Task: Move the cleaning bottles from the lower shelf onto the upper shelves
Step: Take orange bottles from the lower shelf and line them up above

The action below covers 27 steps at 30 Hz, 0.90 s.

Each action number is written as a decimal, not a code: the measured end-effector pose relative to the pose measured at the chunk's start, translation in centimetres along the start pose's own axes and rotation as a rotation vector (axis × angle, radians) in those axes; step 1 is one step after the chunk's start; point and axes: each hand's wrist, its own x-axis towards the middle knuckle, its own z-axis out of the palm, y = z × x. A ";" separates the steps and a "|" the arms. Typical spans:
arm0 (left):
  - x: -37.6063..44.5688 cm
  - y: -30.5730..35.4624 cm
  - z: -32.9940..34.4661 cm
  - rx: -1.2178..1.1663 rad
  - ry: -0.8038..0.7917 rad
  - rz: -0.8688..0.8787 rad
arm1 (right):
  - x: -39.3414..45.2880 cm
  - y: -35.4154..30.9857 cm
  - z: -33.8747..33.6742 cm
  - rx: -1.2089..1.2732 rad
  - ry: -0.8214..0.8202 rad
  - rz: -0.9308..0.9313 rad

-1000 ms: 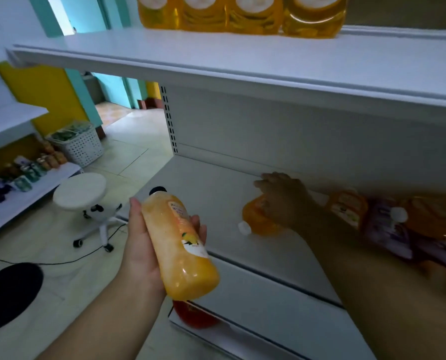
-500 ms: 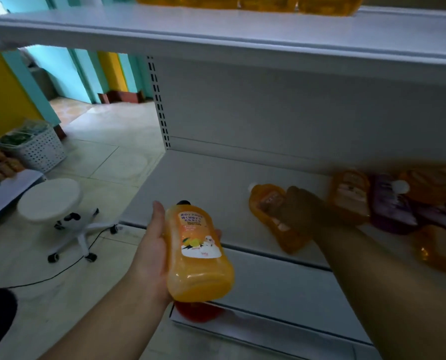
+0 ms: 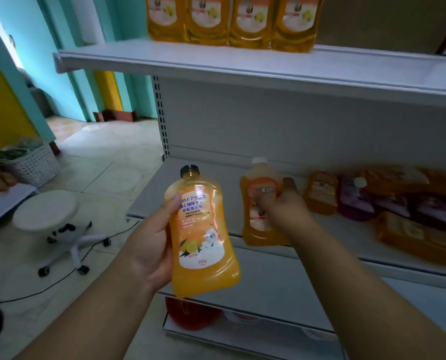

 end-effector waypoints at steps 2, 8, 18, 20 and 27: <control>-1.8 -0.2 1.2 0.064 -0.006 0.090 | -2.2 -0.6 -1.2 0.111 0.003 -0.048; -7.8 -3.3 7.4 0.184 0.068 0.287 | -10.0 -1.5 -9.2 0.262 -0.030 -0.198; -11.6 -1.9 19.9 0.508 0.032 0.664 | -18.7 -6.3 -25.3 0.495 -0.018 -0.488; -11.7 -1.1 21.9 0.522 -0.017 0.692 | -18.5 -7.9 -27.0 0.458 0.032 -0.547; -9.2 3.4 25.6 0.585 -0.137 0.756 | -12.5 -14.0 -29.2 0.356 0.200 -0.706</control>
